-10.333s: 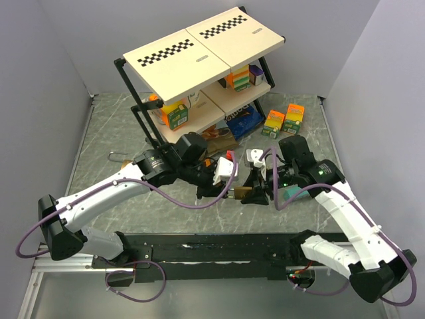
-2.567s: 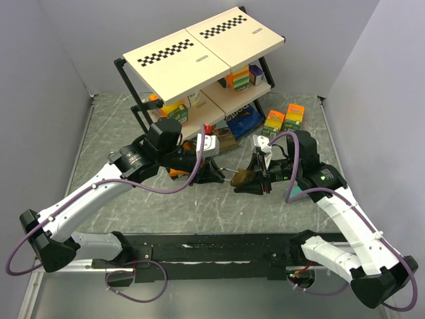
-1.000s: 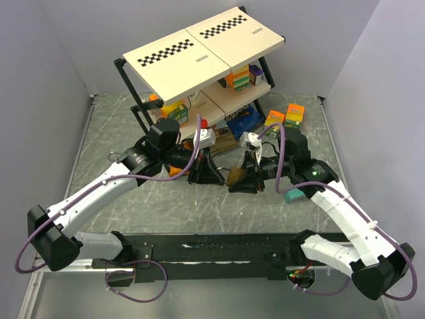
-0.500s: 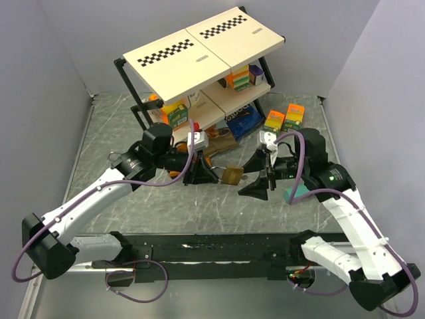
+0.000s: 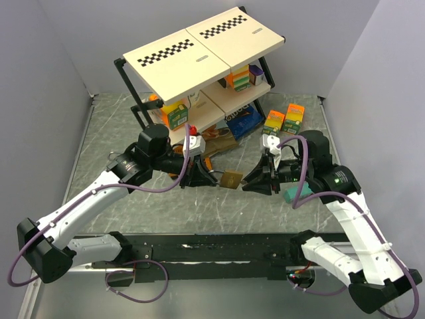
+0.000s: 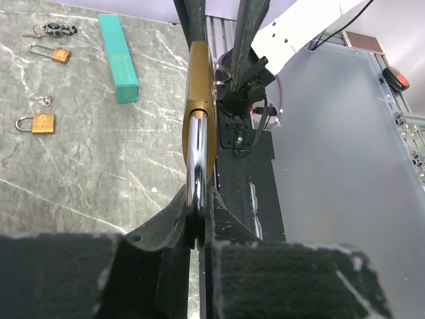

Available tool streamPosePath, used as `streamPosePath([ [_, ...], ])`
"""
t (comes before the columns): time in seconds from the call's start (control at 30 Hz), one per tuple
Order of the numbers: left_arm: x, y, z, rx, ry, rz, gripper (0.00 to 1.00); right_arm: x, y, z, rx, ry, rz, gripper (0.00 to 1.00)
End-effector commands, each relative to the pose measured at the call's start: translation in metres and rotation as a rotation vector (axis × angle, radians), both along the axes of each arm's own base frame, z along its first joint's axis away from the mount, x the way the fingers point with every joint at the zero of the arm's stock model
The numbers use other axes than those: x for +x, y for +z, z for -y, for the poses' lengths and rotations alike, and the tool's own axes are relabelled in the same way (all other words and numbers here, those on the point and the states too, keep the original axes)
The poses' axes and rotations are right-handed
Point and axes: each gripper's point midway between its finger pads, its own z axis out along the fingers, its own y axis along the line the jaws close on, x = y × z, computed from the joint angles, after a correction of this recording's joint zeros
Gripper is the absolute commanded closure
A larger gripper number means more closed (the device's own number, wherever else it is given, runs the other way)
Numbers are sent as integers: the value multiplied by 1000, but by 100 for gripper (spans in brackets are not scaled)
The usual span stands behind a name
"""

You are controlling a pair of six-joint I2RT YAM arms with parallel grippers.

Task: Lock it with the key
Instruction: Lock the lock.

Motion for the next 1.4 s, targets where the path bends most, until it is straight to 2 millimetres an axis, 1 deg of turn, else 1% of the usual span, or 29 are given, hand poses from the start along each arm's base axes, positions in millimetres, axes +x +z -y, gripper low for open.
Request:
streamPosePath([
  [0.0,-7,35,-2,-105,-39,133,99,-10,24,0,53,28,49,69],
  [0.03,-7,37,-2,-110,-38,139,99,-10,22,0,53,29,46,72],
  [0.17,-8,39,-3,-115,-40,130,99,-11,18,-1,46,41,30,73],
  [0.27,-8,39,-4,-116,-36,135,99,-11,17,-1,44,46,30,78],
  [0.3,-9,38,-4,-115,-39,135,99,-11,17,-1,43,47,30,83],
  [0.37,-10,38,-5,-111,-38,134,99,-10,16,-1,37,47,32,88],
  [0.4,-9,38,-5,-110,-37,134,99,-10,15,0,31,44,26,94],
  [0.47,-10,37,-6,-107,-37,139,99,-8,13,1,16,33,25,100],
  [0.73,-8,32,-7,-91,-33,155,99,-7,12,8,7,12,22,100],
  [0.83,-9,34,-7,-101,-42,150,99,-7,12,9,14,7,13,100],
  [0.87,-10,34,-6,-105,-49,148,99,-7,14,8,20,12,17,99],
  [0.9,-10,35,-5,-107,-51,148,99,-7,14,7,25,18,14,73],
  [0.93,-10,35,-5,-109,-59,155,99,-7,14,7,26,17,15,57],
  [1.0,-12,35,-5,-109,-73,152,99,-4,14,6,34,15,31,33],
  [1.13,-12,33,-5,-108,-73,163,99,-2,14,5,50,14,61,31],
  [1.27,-12,36,-5,-119,-73,166,99,2,12,3,53,11,55,29],
  [1.37,-13,37,-5,-120,-75,165,99,6,9,2,53,13,56,31],
])
